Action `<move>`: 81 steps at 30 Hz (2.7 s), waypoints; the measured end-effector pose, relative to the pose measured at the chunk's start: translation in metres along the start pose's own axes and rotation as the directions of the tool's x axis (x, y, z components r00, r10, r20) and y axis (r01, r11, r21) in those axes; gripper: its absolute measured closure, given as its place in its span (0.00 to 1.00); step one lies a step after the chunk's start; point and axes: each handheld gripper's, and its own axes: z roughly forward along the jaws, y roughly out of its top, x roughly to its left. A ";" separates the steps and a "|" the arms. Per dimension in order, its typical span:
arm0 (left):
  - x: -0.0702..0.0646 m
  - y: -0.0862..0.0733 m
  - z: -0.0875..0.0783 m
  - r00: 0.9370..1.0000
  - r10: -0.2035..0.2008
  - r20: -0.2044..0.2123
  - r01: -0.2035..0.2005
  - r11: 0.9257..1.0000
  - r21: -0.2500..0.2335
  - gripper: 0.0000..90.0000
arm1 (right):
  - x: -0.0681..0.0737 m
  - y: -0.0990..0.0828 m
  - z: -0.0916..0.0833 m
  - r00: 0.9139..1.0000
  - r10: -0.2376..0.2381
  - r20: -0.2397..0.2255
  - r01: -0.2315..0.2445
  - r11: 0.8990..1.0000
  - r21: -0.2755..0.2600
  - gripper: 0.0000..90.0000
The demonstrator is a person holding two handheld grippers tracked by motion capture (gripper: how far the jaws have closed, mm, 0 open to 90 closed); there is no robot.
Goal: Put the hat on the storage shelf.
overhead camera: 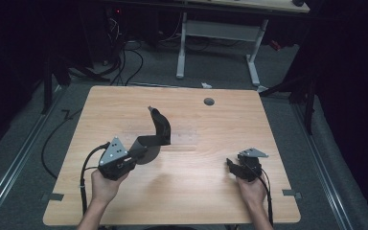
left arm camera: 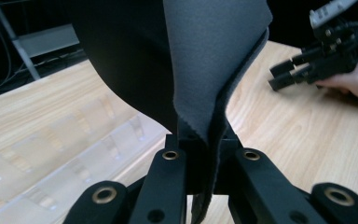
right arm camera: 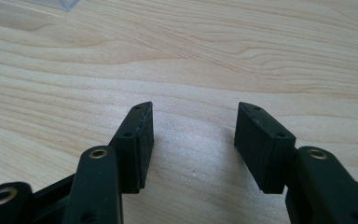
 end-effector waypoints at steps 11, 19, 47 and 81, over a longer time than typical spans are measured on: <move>0.022 0.026 -0.003 0.997 -0.026 -0.069 0.019 0.995 -0.097 0.96 | 0.000 0.000 0.000 1.000 0.000 -0.001 0.000 1.000 0.000 0.52; 0.036 0.038 0.004 0.995 -0.013 -0.101 0.002 0.994 -0.112 0.96 | 0.000 0.000 0.000 1.000 0.001 0.000 -0.001 1.000 0.000 0.52; 0.086 0.040 0.020 0.968 0.004 -0.251 -0.036 0.992 -0.123 0.96 | 0.000 0.000 0.000 1.000 0.004 0.004 -0.004 1.000 0.003 0.48; 0.094 0.031 0.035 0.946 0.016 -0.323 -0.047 0.995 -0.090 0.96 | 0.000 0.000 0.000 1.000 0.004 0.004 -0.004 1.000 0.003 0.48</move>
